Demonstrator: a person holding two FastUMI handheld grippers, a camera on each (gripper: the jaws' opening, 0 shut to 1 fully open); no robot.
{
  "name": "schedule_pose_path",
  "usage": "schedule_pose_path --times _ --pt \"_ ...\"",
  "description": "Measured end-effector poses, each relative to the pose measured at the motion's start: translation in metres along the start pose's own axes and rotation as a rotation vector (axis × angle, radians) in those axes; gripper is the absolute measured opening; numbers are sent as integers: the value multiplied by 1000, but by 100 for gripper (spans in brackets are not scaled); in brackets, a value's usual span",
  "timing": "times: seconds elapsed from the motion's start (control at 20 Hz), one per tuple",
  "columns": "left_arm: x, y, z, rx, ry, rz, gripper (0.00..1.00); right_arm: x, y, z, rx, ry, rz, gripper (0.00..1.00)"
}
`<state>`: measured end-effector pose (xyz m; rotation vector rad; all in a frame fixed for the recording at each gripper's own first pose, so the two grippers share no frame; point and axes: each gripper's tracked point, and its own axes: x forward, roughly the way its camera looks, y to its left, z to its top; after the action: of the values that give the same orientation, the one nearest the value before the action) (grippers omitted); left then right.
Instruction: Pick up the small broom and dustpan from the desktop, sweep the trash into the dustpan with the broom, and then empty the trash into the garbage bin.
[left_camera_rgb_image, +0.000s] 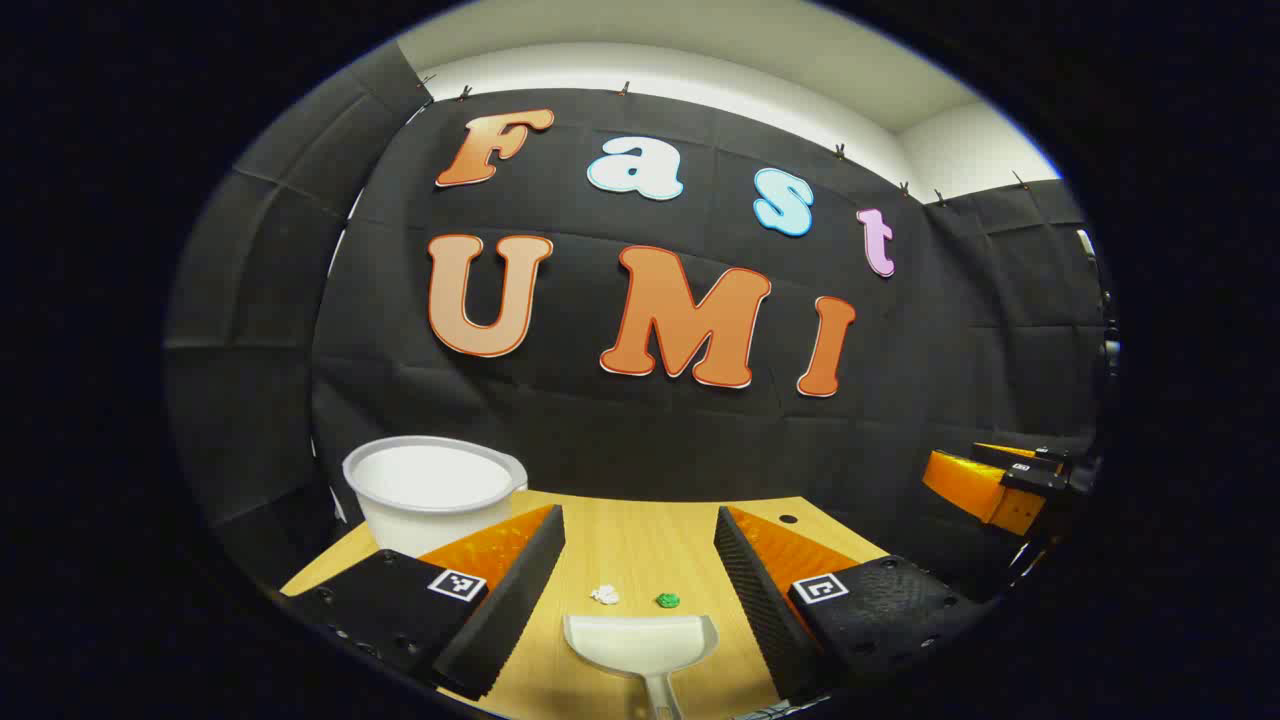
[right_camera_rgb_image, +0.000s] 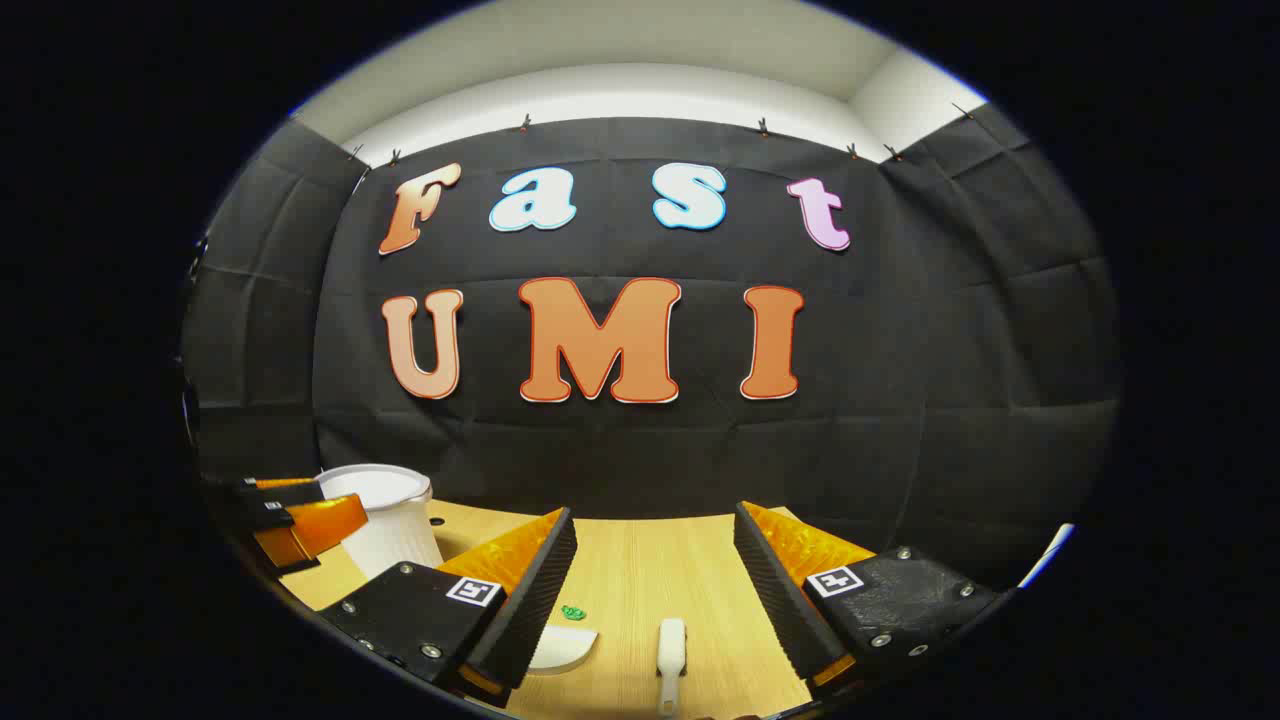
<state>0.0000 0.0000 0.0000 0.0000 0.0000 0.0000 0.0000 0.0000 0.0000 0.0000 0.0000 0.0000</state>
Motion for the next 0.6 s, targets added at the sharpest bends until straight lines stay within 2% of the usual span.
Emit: schedule_pose_path --times 0.2,0.5,0.6 --pt "4 -10 -1 -64 6 -26 95 3 1 4 19 7 19 95" --pt "13 -18 -3 -30 11 33 95 28 -8 -2 -25 28 80 95" --pt "22 -23 -3 -20 13 29 95 36 -9 -3 -24 31 88 95"
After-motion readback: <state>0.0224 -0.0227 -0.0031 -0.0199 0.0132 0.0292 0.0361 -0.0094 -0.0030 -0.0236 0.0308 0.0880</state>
